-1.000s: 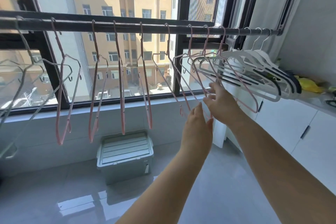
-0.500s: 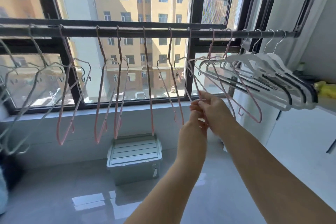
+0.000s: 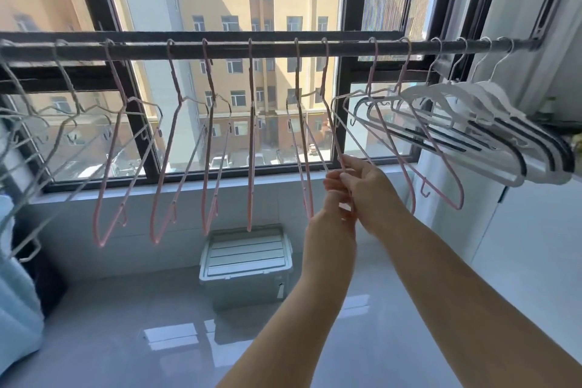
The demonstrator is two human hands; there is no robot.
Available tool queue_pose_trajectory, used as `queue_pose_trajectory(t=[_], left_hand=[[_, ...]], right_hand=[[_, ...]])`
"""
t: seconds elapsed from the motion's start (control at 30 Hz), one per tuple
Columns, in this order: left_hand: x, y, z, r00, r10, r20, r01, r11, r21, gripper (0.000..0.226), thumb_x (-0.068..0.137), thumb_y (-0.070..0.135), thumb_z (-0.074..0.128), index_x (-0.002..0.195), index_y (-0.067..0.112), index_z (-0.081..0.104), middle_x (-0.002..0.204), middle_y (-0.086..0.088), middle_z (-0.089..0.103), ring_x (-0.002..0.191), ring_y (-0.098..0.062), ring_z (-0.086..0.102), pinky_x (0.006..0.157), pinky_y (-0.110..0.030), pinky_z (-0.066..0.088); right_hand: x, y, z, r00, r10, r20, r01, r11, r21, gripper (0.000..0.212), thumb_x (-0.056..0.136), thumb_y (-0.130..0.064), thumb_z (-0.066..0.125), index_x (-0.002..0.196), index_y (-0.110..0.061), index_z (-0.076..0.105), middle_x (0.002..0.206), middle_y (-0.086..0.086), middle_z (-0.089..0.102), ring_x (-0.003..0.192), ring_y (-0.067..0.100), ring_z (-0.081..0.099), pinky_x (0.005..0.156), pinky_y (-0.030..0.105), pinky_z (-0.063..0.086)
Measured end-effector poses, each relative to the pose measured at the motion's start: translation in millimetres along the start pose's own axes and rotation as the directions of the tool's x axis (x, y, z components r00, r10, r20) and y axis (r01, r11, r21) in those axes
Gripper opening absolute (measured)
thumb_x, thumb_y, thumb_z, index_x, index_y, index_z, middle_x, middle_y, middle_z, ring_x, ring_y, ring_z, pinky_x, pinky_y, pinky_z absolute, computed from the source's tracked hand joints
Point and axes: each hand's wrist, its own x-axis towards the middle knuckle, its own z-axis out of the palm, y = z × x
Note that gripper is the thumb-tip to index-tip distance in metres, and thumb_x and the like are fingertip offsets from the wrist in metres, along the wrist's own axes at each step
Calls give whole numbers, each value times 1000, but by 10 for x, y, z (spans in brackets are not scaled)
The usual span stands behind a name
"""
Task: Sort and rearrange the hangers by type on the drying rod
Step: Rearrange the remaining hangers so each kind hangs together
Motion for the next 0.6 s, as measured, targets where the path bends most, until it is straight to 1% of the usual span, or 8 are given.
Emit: queue_pose_trajectory(t=[0.07,0.13,0.2,0.3,0.37,0.43,0.5,0.6], left_hand=[[-6,3,2,1000,-4,4,4,1000,-5,18,91,13,52,108,16,55,92,-1,70,78,-15,66,70,-21,51],[-24,4,1,1000,-2,13,2,1000,3,19,90,13,52,109,17,55,94,1,70,79,-13,66,73,-21,52],[-76,-7,-10,1000,17,19,-17,1000,13,23,89,15,55,112,18,54,102,3,68,79,-9,66,74,-19,51],[-199,-18,-74,995,94,-45,-93,995,26,22,87,18,58,109,18,56,107,6,62,61,3,55,66,-11,48],[-257,-35,-135,970,191,-153,-190,982,26,18,84,18,62,102,16,58,98,8,57,55,6,51,57,-2,40],[-274,-61,-207,920,271,-282,-269,962,46,18,82,19,64,98,17,57,91,12,49,58,7,48,58,2,36],[-261,-98,-267,882,310,-355,-298,950,88,21,81,22,59,102,19,55,94,12,44,68,3,46,67,-2,40],[-208,-149,-319,931,220,-291,-189,973,130,37,84,18,60,120,14,54,112,1,50,100,-8,51,89,-21,45]], right_hand=[[-30,-14,0,1000,3,-1,-3,1000,1,43,92,5,38,132,-13,44,82,5,64,74,14,63,48,16,48],[-75,-40,-21,1000,0,3,0,998,-60,40,93,1,41,131,-13,44,88,6,65,79,15,64,58,20,52],[-142,-80,-48,1000,-25,-9,22,964,-266,38,94,-9,46,132,-13,44,98,0,63,91,15,62,72,23,51],[-262,-142,-66,960,-279,-34,192,740,-645,42,93,-19,50,133,-16,41,122,-2,51,113,13,49,92,23,38],[-365,-204,-12,867,-498,16,340,570,-748,41,91,-14,51,131,-18,43,133,1,46,124,13,42,98,18,30],[-432,-261,76,805,-588,86,432,480,-764,41,90,-11,53,130,-18,45,135,0,45,126,12,42,99,16,30],[-447,-290,181,818,-559,135,464,502,-730,43,91,-10,52,132,-16,44,136,1,45,124,13,44,100,18,34],[-385,-287,343,912,-366,186,380,584,-718,45,93,-10,46,137,-13,37,139,6,44,122,18,47,94,20,37]])
